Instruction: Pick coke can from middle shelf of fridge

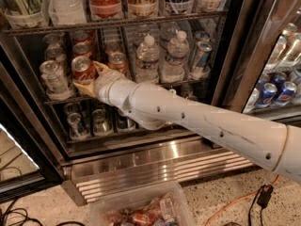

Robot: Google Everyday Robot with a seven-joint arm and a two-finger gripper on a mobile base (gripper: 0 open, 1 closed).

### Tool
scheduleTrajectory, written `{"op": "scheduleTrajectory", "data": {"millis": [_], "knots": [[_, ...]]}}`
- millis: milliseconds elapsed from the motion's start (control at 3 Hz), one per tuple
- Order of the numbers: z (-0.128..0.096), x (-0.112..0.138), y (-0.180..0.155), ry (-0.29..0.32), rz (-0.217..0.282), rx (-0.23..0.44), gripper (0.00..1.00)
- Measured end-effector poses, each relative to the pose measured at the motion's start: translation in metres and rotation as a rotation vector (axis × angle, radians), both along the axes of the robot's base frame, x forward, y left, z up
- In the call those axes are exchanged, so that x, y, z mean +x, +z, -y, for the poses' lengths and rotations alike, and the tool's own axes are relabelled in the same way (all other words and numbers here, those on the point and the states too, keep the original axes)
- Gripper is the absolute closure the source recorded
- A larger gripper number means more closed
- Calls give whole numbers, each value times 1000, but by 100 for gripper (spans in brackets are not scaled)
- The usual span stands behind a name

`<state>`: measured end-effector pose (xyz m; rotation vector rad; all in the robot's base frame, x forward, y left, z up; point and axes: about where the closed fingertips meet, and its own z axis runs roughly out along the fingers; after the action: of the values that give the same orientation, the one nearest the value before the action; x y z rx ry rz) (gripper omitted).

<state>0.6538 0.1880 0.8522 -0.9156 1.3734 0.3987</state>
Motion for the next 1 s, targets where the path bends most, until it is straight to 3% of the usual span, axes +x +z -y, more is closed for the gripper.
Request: {"op": "scheduleTrajectory", "data": {"millis": [667,1000], "knots": [[2,-46,34,96,33,-89,100],[5,-65,38,126,22,-127,100]]}}
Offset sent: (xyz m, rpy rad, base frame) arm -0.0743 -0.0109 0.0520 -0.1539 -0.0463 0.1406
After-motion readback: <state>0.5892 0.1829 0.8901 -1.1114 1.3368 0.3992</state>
